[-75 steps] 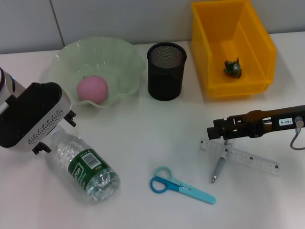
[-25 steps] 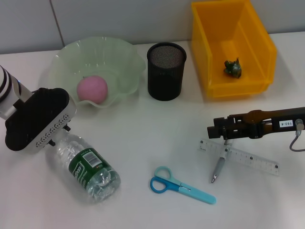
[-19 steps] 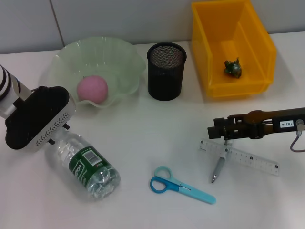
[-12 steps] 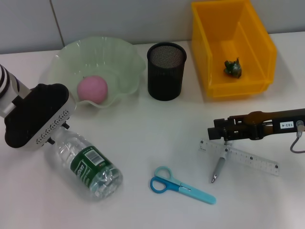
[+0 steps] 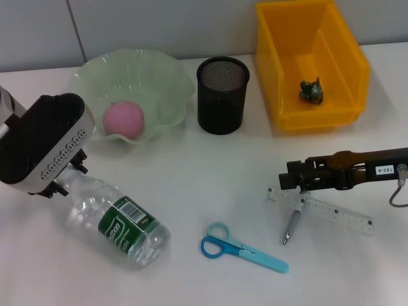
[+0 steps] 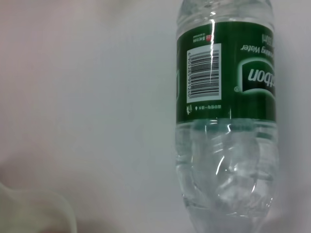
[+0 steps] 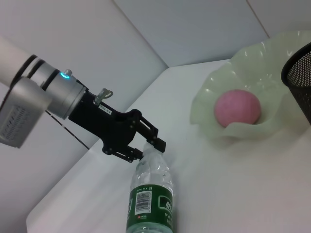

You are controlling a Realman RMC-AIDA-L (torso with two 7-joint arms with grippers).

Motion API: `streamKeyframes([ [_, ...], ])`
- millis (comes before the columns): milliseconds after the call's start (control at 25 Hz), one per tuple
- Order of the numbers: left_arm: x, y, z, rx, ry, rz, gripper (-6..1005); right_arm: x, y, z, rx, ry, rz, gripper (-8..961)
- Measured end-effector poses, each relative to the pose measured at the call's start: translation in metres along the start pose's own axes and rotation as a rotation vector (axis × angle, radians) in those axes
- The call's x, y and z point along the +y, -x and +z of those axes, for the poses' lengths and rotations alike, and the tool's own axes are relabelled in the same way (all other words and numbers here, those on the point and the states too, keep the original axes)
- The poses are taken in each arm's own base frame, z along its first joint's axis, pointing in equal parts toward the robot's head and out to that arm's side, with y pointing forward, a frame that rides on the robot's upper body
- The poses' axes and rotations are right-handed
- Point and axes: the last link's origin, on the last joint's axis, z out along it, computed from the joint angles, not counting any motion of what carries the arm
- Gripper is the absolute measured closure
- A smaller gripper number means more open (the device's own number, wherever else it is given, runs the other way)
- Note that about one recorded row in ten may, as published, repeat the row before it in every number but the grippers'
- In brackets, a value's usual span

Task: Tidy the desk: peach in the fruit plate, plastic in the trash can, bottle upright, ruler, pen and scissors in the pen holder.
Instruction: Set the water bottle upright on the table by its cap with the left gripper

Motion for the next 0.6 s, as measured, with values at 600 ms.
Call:
streamKeyframes([
  [600, -0.008, -0.007, -0.026, 0.039, 0.078, -0.075, 559, 0.0, -0.001, -0.003, 0.003, 0.003, 0.0, 208],
])
